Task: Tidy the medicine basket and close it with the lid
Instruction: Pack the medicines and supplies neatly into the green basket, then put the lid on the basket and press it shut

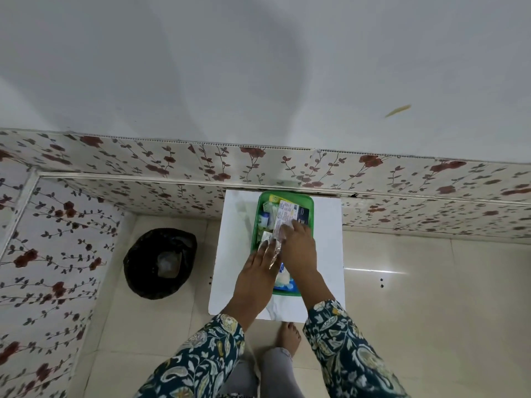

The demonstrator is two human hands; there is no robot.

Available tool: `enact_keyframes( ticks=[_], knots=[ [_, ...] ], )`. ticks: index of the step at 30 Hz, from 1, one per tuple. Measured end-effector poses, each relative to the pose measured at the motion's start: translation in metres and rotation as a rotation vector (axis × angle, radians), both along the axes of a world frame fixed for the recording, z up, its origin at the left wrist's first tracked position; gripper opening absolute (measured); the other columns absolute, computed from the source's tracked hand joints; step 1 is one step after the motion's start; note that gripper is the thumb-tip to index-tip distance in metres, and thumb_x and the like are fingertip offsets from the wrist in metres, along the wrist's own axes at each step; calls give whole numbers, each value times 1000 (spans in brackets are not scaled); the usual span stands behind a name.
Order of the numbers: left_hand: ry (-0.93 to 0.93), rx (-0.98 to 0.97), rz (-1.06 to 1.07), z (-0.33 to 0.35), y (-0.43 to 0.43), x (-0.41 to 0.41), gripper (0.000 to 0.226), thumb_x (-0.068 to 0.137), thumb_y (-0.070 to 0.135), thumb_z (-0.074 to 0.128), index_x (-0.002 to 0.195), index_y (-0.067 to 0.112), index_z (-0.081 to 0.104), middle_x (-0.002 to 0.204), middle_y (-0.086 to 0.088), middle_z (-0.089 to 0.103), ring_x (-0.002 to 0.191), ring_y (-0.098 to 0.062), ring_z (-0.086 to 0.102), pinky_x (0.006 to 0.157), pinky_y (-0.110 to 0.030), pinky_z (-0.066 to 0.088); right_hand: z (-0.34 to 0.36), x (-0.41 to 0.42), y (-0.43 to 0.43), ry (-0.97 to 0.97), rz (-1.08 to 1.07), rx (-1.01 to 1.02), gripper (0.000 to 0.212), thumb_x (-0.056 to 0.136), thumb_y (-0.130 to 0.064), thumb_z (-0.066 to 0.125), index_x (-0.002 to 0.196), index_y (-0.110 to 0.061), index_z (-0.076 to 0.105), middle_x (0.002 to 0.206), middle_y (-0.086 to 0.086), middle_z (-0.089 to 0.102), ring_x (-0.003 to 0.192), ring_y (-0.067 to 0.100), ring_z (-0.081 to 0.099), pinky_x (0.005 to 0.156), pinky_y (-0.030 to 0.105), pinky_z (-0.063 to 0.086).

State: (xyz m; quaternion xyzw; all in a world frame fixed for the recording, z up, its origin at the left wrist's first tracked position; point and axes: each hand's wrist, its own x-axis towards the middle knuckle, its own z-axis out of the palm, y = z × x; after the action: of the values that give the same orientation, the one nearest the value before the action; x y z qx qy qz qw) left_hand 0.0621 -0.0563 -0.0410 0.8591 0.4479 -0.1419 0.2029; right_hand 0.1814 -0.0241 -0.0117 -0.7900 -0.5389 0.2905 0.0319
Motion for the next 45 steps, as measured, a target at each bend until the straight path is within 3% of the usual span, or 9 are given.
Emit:
enact_keyframes(
  ticks=[6,12,15,22,27,30,35,41,45],
  knots=[
    [-43,-22,-12,8,6,-2,65,92,6,40,149,17,11,161,-8,2,148,-25,2,121,-37,4,-3,13,-3,83,29,25,44,91,-3,43,133,-13,49,150,12,38,138,27,32,113,36,32],
    [-349,178,449,24,23,-11,42,80,-6,53,122,1,55,129,-19,54,120,-35,48,98,-43,45,9,33,-18,248,-339,304,30,89,1,49,113,-5,67,125,14,64,113,30,59,88,24,45],
    [-268,-70,743,18,40,-11,38,86,5,51,124,-1,49,128,-22,51,117,-36,48,92,-41,43,3,46,-27,308,-526,322,28,90,1,47,107,-5,69,118,13,68,104,27,63,72,9,35],
    [-357,-482,823,17,59,-14,18,84,-2,39,90,-3,56,100,-28,61,91,-37,62,81,-49,54,-29,61,-44,569,-945,142,27,88,0,46,108,3,64,96,11,61,87,21,53,70,25,43],
    [-406,-471,922,21,59,-47,20,84,-4,42,95,-11,57,87,-25,60,79,-31,62,74,-53,55,-60,43,-53,330,-593,-225,40,90,-21,55,121,4,51,127,19,55,117,33,52,96,35,42],
    [-466,-439,957,28,60,-66,19,84,-2,45,91,-10,60,78,-18,59,69,-22,55,55,-31,44,-68,31,-53,136,-377,-285,33,92,-19,49,118,2,48,125,21,51,117,36,48,96,42,44],
    [-437,-455,953,28,61,-76,16,84,-1,45,85,-8,60,71,-16,55,62,-19,48,50,-26,30,-38,49,-46,138,-599,-59,16,91,-5,42,101,6,49,109,27,57,88,35,59,71,39,48],
    [-426,-553,990,19,58,-52,15,84,-4,42,80,2,55,81,-20,57,77,-28,58,73,-51,56,33,31,-54,15,-404,428,7,94,-8,44,97,-2,44,98,21,55,60,36,57,50,40,50],
    [-521,-679,1022,16,50,-29,15,88,1,46,91,0,61,91,-23,63,79,-30,60,74,-45,55,32,-23,-61,37,-133,414,35,84,3,56,118,2,47,121,27,57,86,42,66,64,46,60]
  ],
)
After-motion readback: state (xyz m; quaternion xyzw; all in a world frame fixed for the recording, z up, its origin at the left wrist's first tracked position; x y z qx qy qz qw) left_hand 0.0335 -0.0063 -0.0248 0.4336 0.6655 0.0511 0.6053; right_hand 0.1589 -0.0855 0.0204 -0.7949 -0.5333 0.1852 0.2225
